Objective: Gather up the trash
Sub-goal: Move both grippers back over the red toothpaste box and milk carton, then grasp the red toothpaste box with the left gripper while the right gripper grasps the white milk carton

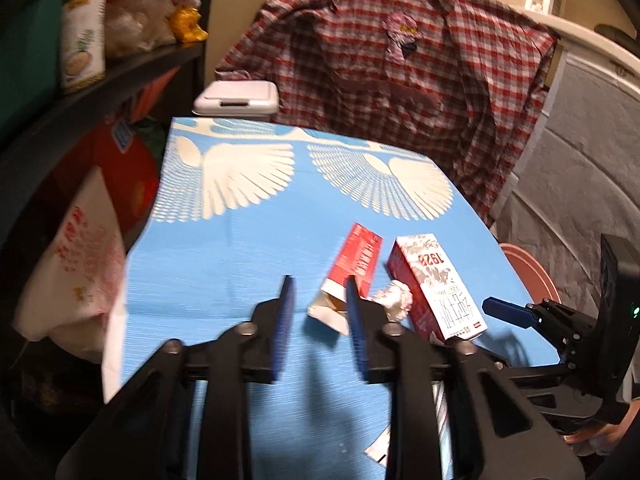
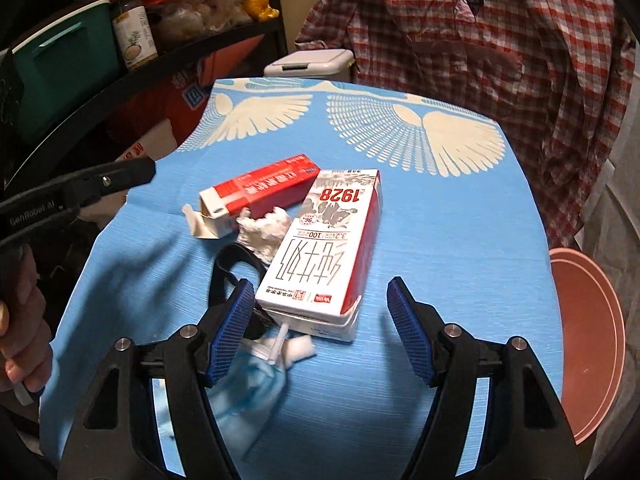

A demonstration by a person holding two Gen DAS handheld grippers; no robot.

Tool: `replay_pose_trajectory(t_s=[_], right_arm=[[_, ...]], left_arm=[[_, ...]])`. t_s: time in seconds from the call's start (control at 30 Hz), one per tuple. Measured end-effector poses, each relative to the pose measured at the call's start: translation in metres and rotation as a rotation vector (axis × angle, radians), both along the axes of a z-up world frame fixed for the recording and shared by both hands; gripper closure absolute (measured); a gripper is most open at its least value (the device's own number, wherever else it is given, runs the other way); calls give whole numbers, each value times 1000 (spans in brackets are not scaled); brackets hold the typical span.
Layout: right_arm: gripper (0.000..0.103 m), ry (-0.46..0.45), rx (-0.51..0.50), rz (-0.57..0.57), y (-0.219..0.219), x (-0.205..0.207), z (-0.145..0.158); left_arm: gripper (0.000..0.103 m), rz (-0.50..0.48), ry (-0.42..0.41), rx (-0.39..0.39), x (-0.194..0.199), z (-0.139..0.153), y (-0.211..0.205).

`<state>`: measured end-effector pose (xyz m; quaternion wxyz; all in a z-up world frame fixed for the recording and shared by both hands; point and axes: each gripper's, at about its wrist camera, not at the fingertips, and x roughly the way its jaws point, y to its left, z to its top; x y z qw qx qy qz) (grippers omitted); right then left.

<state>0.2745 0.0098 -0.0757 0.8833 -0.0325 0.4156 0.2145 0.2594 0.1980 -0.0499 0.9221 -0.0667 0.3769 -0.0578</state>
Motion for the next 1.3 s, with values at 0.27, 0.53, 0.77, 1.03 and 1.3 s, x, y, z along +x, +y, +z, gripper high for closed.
replay_pose_trajectory(t_s=[0.27, 0.53, 0.77, 1.03, 1.3], right_arm=[[57, 19, 24, -8, -19, 4, 0], [53, 25, 36, -6, -29, 8, 0], [43, 16, 33, 9, -30, 14, -1], [41, 25, 50, 29, -34, 22, -3], [41, 42, 42, 69, -29, 24, -7]], left_arm=[[57, -22, 50, 73, 17, -21, -20], [54, -34, 92, 121, 27, -40, -28], [54, -34, 92, 122, 33, -41, -31], [54, -30, 89, 127, 39, -41, -34], [65, -27, 89, 124, 39, -38, -32]])
